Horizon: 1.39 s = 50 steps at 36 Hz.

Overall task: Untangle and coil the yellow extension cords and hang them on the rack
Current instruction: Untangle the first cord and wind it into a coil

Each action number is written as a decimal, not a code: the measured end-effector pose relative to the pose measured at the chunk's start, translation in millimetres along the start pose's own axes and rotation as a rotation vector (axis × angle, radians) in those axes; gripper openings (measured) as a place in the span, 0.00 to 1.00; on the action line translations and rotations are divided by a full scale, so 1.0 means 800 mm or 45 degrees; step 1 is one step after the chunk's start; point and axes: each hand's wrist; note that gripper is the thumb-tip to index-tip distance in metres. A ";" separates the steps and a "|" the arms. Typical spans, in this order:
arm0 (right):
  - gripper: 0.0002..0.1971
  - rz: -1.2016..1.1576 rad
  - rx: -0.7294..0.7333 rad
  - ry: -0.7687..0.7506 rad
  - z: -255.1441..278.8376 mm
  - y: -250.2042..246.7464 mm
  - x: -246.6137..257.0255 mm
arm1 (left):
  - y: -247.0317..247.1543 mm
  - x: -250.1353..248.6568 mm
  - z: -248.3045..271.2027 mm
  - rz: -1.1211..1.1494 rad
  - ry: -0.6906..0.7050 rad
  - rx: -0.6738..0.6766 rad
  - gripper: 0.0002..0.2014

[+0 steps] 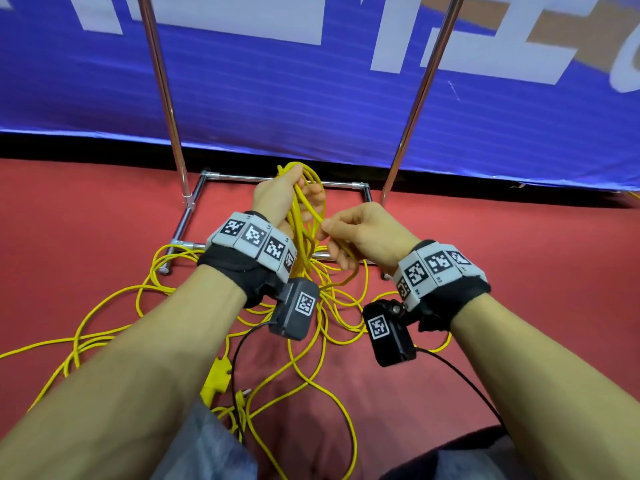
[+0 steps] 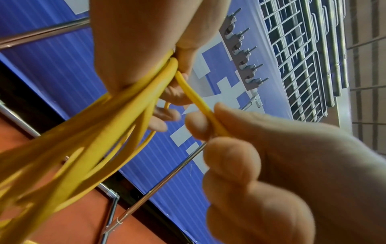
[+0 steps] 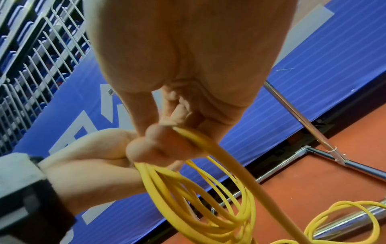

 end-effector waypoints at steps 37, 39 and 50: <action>0.14 -0.527 -0.647 0.173 -0.020 -0.032 0.015 | -0.005 -0.006 0.010 -0.776 0.314 -0.130 0.20; 0.15 -0.405 -0.545 0.131 -0.022 -0.021 0.022 | 0.004 0.002 0.014 -0.720 0.252 -0.035 0.19; 0.16 0.091 -0.131 -0.116 -0.006 -0.009 0.009 | 0.020 0.016 0.018 -0.445 0.238 -0.043 0.16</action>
Point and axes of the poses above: each hand's wrist, its own z-axis away from the middle knuckle, its own y-axis out of the palm, x = y × z, and after that the axes turned 15 degrees about -y, right-handed
